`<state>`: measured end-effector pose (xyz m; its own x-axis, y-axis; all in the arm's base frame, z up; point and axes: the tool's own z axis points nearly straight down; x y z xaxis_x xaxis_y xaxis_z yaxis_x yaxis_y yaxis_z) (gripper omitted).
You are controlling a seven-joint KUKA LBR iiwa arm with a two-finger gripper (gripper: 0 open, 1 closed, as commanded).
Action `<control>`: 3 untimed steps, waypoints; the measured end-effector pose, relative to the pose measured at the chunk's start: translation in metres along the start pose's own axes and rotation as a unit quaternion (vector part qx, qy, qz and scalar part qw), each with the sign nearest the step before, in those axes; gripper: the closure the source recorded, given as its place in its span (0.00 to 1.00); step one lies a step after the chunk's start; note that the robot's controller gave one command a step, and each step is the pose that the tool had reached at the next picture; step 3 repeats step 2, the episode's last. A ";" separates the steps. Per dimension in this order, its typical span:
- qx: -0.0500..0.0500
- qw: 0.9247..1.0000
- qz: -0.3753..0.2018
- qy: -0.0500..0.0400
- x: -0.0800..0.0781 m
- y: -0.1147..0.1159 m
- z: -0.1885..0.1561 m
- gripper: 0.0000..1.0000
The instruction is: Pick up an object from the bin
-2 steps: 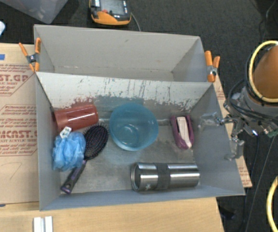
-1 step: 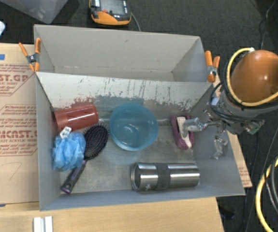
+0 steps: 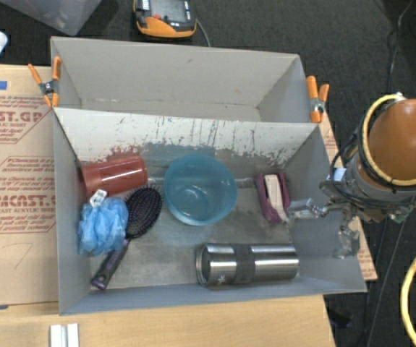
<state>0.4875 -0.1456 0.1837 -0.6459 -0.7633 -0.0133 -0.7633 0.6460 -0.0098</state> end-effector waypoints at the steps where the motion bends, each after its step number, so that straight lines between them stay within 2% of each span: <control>1: -0.008 0.996 -0.093 -0.002 -0.039 -0.029 0.053 0.00; 2: 0.001 0.986 0.166 -0.002 -0.036 -0.015 0.026 1.00; 3: 0.001 0.986 0.166 -0.002 -0.036 -0.015 0.026 1.00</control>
Offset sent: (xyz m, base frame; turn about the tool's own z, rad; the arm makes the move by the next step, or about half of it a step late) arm 0.0346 0.0160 -0.0256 0.3340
